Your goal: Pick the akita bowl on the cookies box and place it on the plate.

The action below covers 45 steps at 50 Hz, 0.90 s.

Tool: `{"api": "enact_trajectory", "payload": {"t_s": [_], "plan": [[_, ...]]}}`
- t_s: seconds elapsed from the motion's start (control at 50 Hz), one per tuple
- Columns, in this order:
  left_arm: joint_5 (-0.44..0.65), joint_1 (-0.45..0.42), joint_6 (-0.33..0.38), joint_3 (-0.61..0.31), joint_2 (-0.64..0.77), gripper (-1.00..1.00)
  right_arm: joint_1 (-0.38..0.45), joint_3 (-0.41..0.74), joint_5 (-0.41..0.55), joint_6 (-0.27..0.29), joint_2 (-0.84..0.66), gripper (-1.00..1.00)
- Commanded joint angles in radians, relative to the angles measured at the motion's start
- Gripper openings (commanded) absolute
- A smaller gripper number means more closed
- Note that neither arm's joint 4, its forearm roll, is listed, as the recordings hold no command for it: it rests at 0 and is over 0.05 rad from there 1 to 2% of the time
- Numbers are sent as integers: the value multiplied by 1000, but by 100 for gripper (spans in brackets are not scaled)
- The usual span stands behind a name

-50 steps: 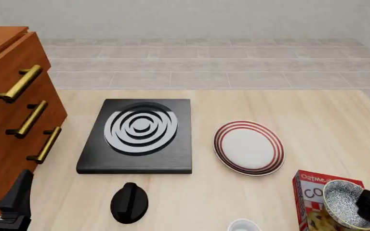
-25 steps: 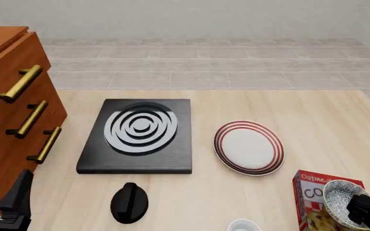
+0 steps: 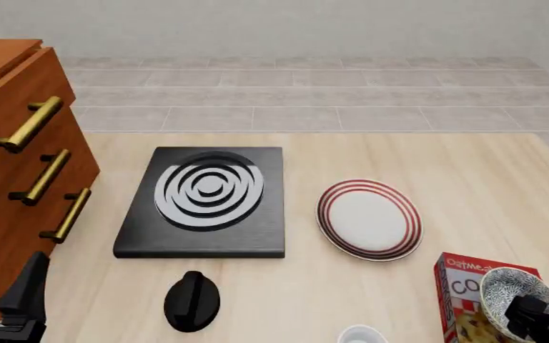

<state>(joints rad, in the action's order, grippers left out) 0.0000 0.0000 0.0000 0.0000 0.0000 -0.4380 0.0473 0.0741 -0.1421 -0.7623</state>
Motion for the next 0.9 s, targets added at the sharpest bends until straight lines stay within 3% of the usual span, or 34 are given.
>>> {"api": "enact_trajectory", "payload": {"t_s": [0.02,0.04,0.06,0.36,0.5,0.6,0.7,0.78,0.9], "plan": [[0,0,0,0,0,100,2,-11,-11,7,-8,100],[0,0,0,0,0,100,2,-9,-5,4,-2,100],[0,0,0,0,0,100,-10,-1,4,13,3,-100],[0,0,0,0,0,100,4,75,250,-18,225,-100],[0,0,0,0,0,100,76,189,465,-67,399,-100],[0,0,0,0,0,100,136,292,544,-79,428,-100],[0,0,0,0,0,100,170,331,542,-93,411,-100],[0,0,0,0,0,100,225,355,521,-151,400,-100],[0,0,0,0,0,100,329,419,414,-212,293,-100]]}}
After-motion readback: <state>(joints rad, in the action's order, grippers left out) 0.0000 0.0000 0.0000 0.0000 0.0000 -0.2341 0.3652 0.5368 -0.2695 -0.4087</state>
